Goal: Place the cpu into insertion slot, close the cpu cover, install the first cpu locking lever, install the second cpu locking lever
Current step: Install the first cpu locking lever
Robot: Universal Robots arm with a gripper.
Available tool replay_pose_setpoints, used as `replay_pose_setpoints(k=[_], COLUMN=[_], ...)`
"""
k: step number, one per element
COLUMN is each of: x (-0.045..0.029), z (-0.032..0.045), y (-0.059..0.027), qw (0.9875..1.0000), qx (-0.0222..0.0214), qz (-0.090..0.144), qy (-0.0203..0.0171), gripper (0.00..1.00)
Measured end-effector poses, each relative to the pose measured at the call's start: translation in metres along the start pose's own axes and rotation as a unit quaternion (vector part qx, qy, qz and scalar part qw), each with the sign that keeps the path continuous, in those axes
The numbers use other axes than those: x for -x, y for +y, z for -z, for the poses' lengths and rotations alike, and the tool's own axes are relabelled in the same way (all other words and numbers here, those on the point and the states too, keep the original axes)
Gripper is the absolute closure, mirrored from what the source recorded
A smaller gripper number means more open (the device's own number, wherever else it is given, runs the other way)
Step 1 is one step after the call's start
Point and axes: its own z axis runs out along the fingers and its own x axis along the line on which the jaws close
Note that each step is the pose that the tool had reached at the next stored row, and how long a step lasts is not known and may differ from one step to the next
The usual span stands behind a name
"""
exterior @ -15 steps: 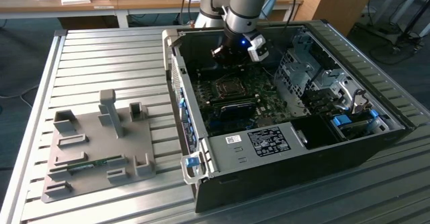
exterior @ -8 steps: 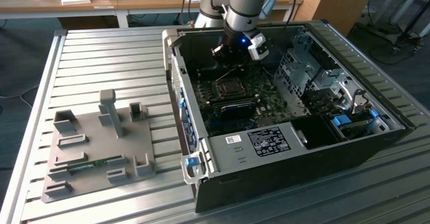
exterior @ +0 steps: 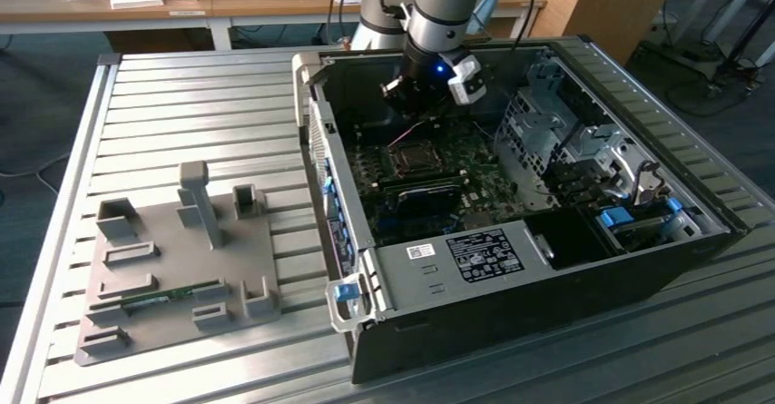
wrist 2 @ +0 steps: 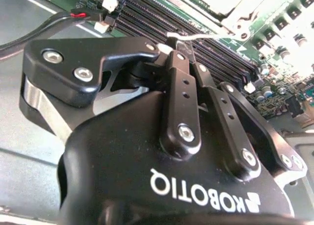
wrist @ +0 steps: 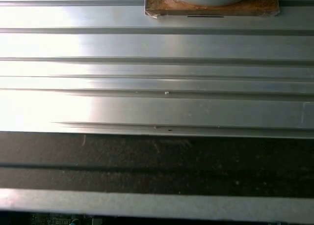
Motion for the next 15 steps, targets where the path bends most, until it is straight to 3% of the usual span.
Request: replay_pose_setpoints(k=[3, 8, 15], x=[-0.0018, -0.0032, -0.003], z=[-0.0011, -0.0011, 0.0099], y=[0.0016, 0.002, 0.0038], qw=[1.0, 1.0, 1.0], qx=[0.004, 0.0043, 0.0048], qz=[0.0, 0.0, 0.0], qy=[-0.0015, -0.0021, -0.0022], gripper=[0.89, 0.89, 0.89])
